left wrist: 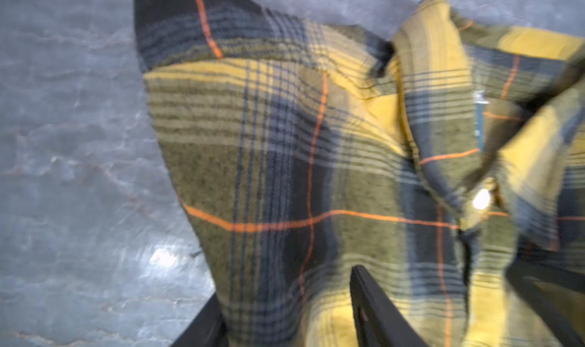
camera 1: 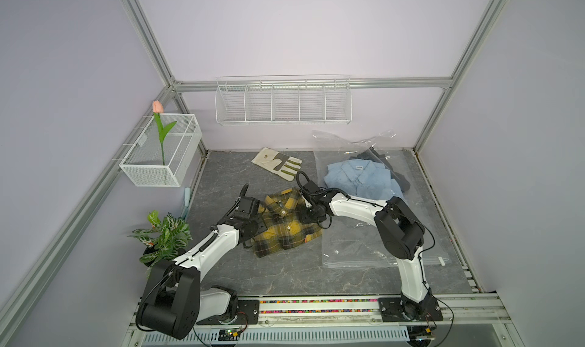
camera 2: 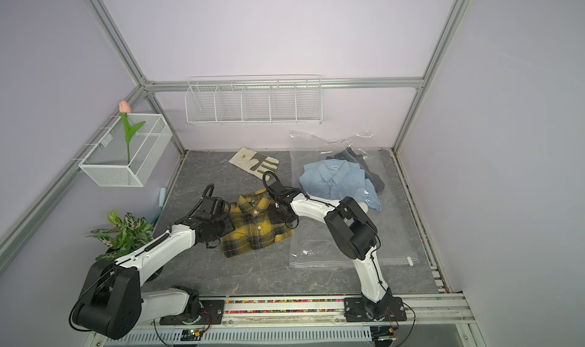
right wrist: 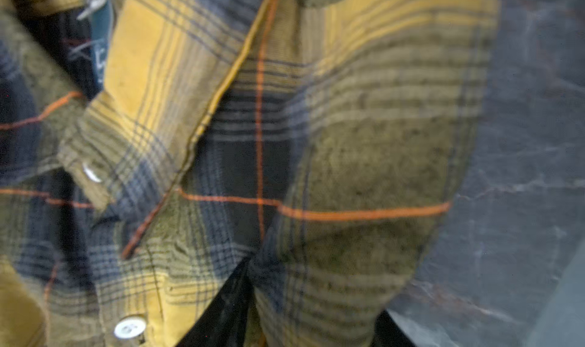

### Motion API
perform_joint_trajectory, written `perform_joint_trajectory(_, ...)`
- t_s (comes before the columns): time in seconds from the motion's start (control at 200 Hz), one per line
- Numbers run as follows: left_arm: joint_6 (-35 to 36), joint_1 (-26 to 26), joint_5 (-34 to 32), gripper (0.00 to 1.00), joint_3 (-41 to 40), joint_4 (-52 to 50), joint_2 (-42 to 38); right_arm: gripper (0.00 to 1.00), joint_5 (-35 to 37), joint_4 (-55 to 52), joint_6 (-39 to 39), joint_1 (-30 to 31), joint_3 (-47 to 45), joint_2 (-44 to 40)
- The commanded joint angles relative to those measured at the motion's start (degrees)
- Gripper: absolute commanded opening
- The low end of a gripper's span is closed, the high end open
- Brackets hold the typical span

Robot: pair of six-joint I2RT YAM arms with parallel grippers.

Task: Place the folded shirt into the vacuum bag
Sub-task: Pick up the shirt from the center of the board.

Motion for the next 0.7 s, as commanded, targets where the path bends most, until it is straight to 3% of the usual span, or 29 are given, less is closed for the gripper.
perform_joint_trajectory(0.0,3.15,0.04,3.66,0.54,1.99,-2.29,1.02,0.28,3.49,-2.38,-0.54,0.04,0.05,0.07)
perform_joint_trajectory(0.155,1.28,0.03,5.4,0.54,-0.13,-1.76,-4.99,0.11,6.47,-10.07,-8.2,-0.15,8.42,-2.35)
perform_joint_trajectory(0.335,-1.75,-0.09,11.16,0.52,-7.05,9.57,-1.56,0.08,6.37,-19.91,-13.39,1.83,19.67,-0.63)
perform_joint_trajectory(0.445,-4.26,-0.32,13.87,0.5,-10.67,20.31,3.93,0.08,5.53,-20.92,-12.26,4.93,23.11,0.72)
perform_joint_trajectory(0.52,-5.34,-0.29,16.34,0.5,-11.05,25.04,7.17,0.08,1.02,-17.96,-8.7,6.52,22.89,1.19)
perform_joint_trajectory(0.615,-6.15,-0.29,18.28,0.49,-10.8,27.14,8.15,0.09,-7.1,-9.91,-3.15,8.05,19.33,1.4)
perform_joint_trajectory(0.695,-5.72,-0.33,18.42,0.49,-9.82,25.27,6.24,0.09,-5.48,-8.94,-2.24,9.35,18.76,2.77)
